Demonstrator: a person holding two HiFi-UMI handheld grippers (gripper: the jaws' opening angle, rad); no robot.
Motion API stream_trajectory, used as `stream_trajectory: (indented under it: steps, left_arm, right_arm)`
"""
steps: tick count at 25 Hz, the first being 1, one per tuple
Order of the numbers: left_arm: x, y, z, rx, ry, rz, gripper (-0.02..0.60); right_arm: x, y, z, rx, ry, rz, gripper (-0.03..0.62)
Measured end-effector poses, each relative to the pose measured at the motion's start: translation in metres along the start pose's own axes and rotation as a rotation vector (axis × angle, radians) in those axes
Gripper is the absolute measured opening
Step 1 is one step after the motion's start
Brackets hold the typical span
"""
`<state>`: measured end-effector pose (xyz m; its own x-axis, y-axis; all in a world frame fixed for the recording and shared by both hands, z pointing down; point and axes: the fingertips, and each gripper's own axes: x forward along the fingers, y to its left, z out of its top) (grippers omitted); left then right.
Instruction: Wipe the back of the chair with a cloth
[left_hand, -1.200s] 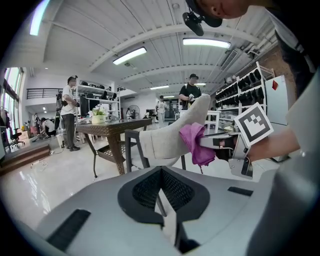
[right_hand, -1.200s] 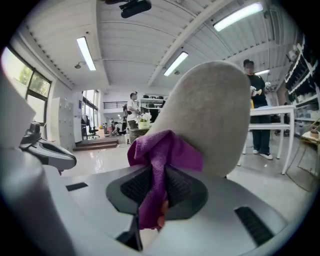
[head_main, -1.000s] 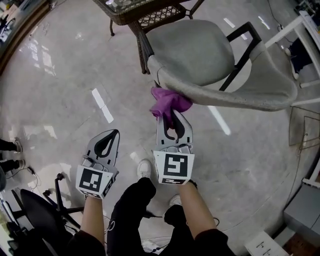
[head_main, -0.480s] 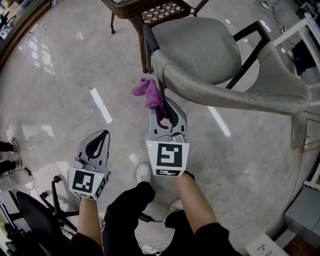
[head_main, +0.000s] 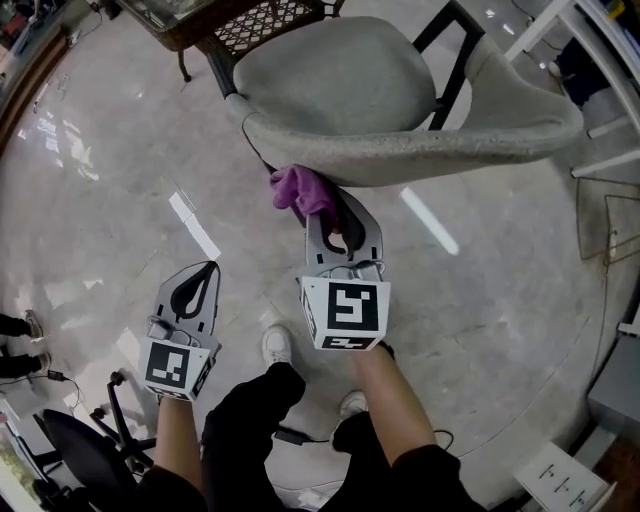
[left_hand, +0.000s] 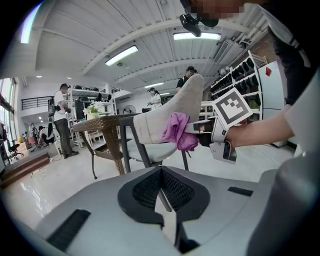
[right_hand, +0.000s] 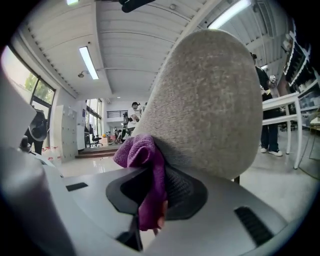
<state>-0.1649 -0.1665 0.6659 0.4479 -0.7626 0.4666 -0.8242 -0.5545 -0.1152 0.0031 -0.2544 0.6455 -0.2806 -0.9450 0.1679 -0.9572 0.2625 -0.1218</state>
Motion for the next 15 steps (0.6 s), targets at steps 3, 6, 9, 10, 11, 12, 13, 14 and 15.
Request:
stream_trajectory:
  steps: [3, 6, 9, 10, 11, 12, 13, 14, 15]
  left_arm:
    - [0.007, -0.023, 0.0, 0.006, 0.033, -0.033, 0.009]
    - [0.02, -0.04, 0.005, 0.028, 0.016, -0.063, 0.009]
    - [0.028, -0.053, 0.009, 0.041, 0.003, -0.086, 0.009]
    - [0.031, -0.056, 0.01, 0.044, 0.003, -0.093, 0.009]
    - [0.033, -0.059, 0.01, 0.044, 0.012, -0.099, 0.009]
    - [0.035, -0.062, 0.01, 0.042, 0.023, -0.104, 0.009]
    - [0.038, -0.064, 0.011, 0.042, 0.027, -0.108, 0.009]
    - [0.04, -0.065, 0.012, 0.044, 0.024, -0.111, 0.009]
    - [0.042, -0.065, 0.013, 0.049, 0.013, -0.112, 0.009]
  right_arm:
    - [-0.016, -0.026, -0.001, -0.009, -0.005, -0.036, 0.08]
    - [-0.026, -0.06, -0.005, 0.002, 0.002, -0.084, 0.08]
    - [-0.034, -0.088, -0.008, -0.001, 0.006, -0.127, 0.08]
    - [-0.036, -0.095, -0.008, -0.002, 0.006, -0.14, 0.08]
    - [-0.038, -0.103, -0.009, -0.003, 0.006, -0.151, 0.08]
    - [-0.039, -0.11, -0.009, -0.004, 0.005, -0.162, 0.08]
    - [-0.04, -0.116, -0.01, -0.006, 0.005, -0.172, 0.08]
    - [-0.041, -0.122, -0.011, -0.006, 0.005, -0.182, 0.08]
    - [-0.042, -0.128, -0.011, -0.006, 0.005, -0.192, 0.08]
